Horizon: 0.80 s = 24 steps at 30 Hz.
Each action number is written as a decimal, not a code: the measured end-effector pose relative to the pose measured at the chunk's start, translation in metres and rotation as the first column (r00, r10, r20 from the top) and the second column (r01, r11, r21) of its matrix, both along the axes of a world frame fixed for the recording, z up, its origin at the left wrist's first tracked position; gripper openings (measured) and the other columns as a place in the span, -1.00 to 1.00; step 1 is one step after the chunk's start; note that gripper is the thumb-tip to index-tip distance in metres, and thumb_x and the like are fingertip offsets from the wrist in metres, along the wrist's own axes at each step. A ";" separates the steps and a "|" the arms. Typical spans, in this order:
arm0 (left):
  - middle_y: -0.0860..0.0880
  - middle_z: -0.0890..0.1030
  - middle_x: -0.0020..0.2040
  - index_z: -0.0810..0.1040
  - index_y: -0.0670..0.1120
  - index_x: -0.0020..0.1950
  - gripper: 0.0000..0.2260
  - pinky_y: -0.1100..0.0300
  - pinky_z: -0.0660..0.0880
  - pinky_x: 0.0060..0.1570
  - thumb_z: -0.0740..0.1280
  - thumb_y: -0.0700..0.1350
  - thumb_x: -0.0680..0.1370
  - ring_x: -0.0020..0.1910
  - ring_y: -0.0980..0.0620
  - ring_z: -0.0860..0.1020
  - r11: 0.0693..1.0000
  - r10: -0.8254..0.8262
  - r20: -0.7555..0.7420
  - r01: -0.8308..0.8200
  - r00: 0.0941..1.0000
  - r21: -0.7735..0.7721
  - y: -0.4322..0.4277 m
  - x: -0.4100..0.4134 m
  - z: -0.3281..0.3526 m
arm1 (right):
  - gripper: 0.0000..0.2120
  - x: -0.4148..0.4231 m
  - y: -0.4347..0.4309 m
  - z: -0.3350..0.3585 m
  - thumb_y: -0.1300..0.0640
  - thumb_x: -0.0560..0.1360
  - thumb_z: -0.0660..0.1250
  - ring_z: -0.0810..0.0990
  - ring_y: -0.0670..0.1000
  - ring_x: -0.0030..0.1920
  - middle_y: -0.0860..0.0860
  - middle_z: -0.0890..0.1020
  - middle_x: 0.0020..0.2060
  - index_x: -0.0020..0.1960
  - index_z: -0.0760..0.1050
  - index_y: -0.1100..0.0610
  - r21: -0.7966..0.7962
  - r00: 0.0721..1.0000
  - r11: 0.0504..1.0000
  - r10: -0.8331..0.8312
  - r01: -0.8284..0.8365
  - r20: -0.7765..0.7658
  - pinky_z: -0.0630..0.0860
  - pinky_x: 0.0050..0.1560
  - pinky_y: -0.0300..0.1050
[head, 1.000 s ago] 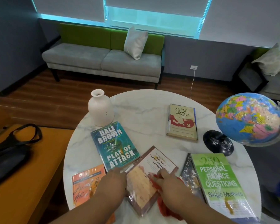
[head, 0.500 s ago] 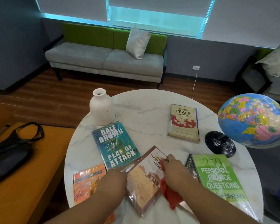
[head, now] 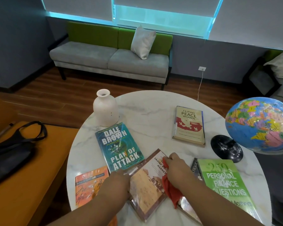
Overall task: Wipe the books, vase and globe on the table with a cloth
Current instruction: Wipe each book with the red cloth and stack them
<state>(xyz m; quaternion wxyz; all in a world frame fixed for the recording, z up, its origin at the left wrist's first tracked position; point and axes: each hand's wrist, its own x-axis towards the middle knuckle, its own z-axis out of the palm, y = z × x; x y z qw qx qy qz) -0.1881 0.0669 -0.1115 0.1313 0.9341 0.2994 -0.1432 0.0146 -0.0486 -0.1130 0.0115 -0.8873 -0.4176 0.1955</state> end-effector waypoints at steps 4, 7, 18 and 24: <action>-0.02 0.45 0.13 0.49 0.00 0.17 -0.68 0.10 0.45 0.05 0.40 0.00 0.44 0.14 -0.03 0.43 1.000 -0.007 0.001 0.007 1.000 -0.011 0.003 -0.001 -0.003 | -0.61 0.002 0.000 -0.003 0.10 0.58 0.19 0.47 0.00 0.11 -0.05 0.41 0.16 0.40 0.37 -0.01 0.061 0.996 0.997 0.042 -0.037 -0.080 0.44 0.18 -0.12; -0.03 0.45 0.12 0.49 0.00 0.18 -0.68 0.10 0.46 0.05 0.39 -0.01 0.45 0.14 -0.03 0.44 1.000 -0.010 0.000 0.010 1.000 -0.012 0.003 0.000 -0.003 | -0.62 0.007 0.006 -0.001 0.07 0.58 0.19 0.48 0.00 0.04 -0.04 0.41 0.11 0.39 0.36 -0.01 0.058 1.000 0.998 -0.014 0.015 -0.018 0.48 0.11 -0.10; -0.05 0.45 0.12 0.50 -0.03 0.17 -0.71 0.09 0.45 0.00 0.38 -0.05 0.46 0.10 -0.05 0.45 1.000 -0.018 0.000 0.018 1.000 0.014 0.005 0.000 -0.004 | -0.50 -0.003 0.019 -0.005 0.11 0.57 0.20 0.45 0.08 0.16 -0.01 0.34 0.28 0.48 0.21 -0.05 0.000 0.996 0.996 0.089 -0.089 0.000 0.45 0.23 -0.05; -0.05 0.45 0.12 0.50 -0.02 0.17 -0.69 0.09 0.47 0.03 0.38 -0.04 0.45 0.10 -0.05 0.46 1.000 -0.025 0.000 0.025 1.000 0.004 0.006 -0.001 -0.007 | -0.62 0.005 0.014 -0.003 0.04 0.59 0.19 0.47 -0.03 0.07 -0.07 0.42 0.14 0.40 0.36 -0.07 0.040 0.991 0.990 0.134 -0.133 -0.031 0.45 0.17 -0.12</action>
